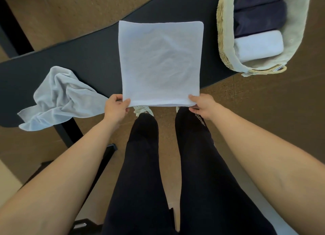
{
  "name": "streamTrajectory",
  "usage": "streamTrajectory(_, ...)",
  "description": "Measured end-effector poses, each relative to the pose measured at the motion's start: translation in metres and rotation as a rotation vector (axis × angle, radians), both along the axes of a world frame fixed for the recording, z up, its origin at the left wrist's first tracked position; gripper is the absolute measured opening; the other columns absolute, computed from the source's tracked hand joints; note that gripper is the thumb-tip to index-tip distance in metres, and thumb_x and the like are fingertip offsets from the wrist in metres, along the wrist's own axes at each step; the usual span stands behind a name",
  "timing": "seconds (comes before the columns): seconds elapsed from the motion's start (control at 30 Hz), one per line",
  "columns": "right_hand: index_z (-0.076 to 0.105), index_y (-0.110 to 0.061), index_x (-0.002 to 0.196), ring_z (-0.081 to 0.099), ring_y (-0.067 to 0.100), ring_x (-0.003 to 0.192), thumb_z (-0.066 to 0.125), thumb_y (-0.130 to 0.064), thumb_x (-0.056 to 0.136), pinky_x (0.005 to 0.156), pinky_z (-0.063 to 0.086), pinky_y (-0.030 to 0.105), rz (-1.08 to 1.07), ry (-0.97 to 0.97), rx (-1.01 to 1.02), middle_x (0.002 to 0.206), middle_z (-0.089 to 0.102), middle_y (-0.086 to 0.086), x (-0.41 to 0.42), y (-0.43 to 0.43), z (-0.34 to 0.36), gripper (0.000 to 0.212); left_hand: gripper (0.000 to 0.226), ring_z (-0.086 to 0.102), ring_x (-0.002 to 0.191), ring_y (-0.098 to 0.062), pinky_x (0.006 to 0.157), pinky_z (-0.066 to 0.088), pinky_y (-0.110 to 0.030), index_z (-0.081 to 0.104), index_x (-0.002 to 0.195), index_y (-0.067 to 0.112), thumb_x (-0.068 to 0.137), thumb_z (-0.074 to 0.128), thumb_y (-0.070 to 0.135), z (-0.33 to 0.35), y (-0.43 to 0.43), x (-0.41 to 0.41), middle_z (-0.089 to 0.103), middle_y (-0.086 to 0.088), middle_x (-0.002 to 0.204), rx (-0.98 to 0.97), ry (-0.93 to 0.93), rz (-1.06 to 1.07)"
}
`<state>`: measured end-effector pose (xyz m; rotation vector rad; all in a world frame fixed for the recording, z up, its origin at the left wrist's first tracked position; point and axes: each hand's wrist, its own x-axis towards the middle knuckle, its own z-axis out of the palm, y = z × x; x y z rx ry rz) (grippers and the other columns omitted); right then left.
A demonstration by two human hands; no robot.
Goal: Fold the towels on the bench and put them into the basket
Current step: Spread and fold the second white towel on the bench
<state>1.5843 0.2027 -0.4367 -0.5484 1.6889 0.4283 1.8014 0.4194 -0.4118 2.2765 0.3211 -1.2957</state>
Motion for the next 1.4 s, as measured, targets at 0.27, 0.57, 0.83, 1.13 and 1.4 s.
streamTrajectory(0.27, 0.056, -0.032, 0.139, 0.068, 0.016, 0.08, 0.066, -0.018, 0.099, 0.064, 0.056, 0.024, 0.01, -0.099, -0.372, 0.12, 0.063, -0.003, 0.003, -0.006, 0.05, 0.044, 0.011, 0.058, 0.067, -0.009, 0.064, 0.052, -0.023, 0.064, 0.113, 0.023, 0.104, 0.058, 0.022, 0.018, -0.006, 0.006, 0.062, 0.006, 0.094, -0.136, -0.058, 0.218)
streamTrajectory(0.57, 0.065, -0.008, 0.126, 0.071, 0.021, 0.102, 0.068, -0.013, 0.098, 0.078, 0.059, 0.025, -0.536, -0.369, -0.26, 0.124, 0.067, 0.014, 0.07, -0.073, 0.054, 0.029, 0.033, 0.064, 0.071, -0.008, 0.065, 0.054, -0.02, 0.072, 0.123, 0.01, 0.094, 0.074, 0.023, 0.014, -0.087, 0.067, 0.073, -0.004, 0.095, -0.354, 0.099, 0.702)
streamTrajectory(0.83, 0.061, -0.009, 0.129, 0.071, 0.021, 0.107, 0.064, -0.018, 0.101, 0.08, 0.063, 0.03, -0.553, -0.336, -0.195, 0.119, 0.072, 0.008, 0.112, -0.109, 0.032, 0.03, 0.016, 0.068, 0.076, -0.014, 0.063, 0.056, -0.021, 0.075, 0.109, 0.01, 0.094, 0.074, 0.015, 0.0, -0.154, 0.098, 0.08, -0.007, 0.096, -0.284, 0.096, 0.808)
streamTrajectory(1.13, 0.057, -0.019, 0.139, 0.058, 0.015, 0.106, 0.067, -0.014, 0.091, 0.09, 0.053, 0.026, 0.691, -0.191, -0.898, 0.126, 0.06, 0.004, 0.112, -0.101, 0.005, 0.049, 0.056, 0.056, 0.106, -0.013, 0.087, 0.047, -0.028, 0.045, 0.144, 0.022, 0.093, 0.066, 0.024, -0.033, -0.141, 0.088, 0.05, 0.001, 0.13, -0.042, -0.429, -0.046)
streamTrajectory(1.4, 0.038, -0.035, 0.146, 0.033, 0.031, 0.135, 0.075, -0.019, 0.087, 0.105, 0.046, 0.039, 1.435, -0.07, -0.796, 0.156, 0.026, 0.007, 0.109, -0.079, -0.013, 0.071, 0.041, 0.063, 0.102, -0.02, 0.076, 0.053, -0.031, 0.048, 0.125, 0.021, 0.091, 0.071, 0.028, -0.046, -0.122, 0.071, 0.061, 0.003, 0.113, 0.043, -0.208, -0.109)
